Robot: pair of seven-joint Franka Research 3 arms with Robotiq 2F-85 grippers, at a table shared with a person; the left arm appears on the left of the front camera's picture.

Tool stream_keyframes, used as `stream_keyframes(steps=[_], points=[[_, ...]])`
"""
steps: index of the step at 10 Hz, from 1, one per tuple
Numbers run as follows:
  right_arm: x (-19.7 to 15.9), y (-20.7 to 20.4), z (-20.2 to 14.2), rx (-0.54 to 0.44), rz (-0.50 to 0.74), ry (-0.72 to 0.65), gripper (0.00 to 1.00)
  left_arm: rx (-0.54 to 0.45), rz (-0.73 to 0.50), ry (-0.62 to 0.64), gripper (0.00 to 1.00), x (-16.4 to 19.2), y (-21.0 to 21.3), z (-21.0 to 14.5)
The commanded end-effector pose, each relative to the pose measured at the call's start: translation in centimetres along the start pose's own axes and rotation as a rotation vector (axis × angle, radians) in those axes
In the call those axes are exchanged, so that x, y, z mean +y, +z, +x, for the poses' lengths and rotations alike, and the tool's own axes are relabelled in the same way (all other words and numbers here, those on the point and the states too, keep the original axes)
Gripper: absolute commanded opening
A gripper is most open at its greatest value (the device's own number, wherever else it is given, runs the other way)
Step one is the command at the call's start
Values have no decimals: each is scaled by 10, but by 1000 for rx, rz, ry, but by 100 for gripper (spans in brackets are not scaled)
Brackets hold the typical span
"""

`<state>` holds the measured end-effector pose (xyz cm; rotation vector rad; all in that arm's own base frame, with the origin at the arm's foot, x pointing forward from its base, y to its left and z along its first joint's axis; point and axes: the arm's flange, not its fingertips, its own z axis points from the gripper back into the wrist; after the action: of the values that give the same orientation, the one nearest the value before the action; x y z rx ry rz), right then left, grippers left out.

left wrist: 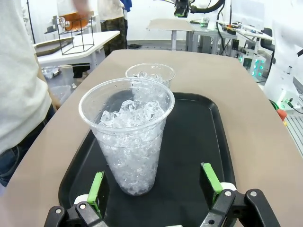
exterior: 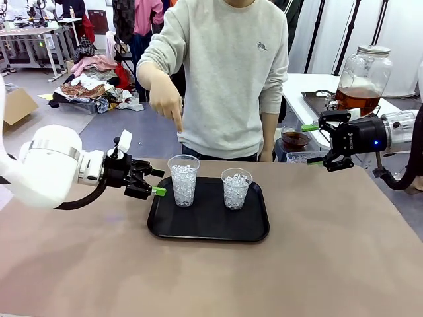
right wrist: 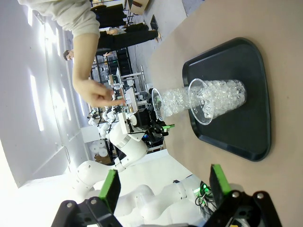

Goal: Pour the drink into the iced cup.
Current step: Pick up the iced cup indicated by the human and present it to them.

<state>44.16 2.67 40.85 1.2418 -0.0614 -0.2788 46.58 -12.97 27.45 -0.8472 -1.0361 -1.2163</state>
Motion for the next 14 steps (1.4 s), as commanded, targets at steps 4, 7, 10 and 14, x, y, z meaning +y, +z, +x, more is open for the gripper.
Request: stream_keyframes(steps=[4,7,10,14], points=[[1,0,0,-2,0,2,100,-73,6,-37,100,12,-3,-15],[1,0,0,-2,0,2,100,-89,5,-35,100,15,-9,-21],[1,0,0,-2,0,2,100,-86,22,-29,100,18,-14,-22],[1,0,0,-2,0,2,100,-63,-3,-5,100,16,-10,-19]])
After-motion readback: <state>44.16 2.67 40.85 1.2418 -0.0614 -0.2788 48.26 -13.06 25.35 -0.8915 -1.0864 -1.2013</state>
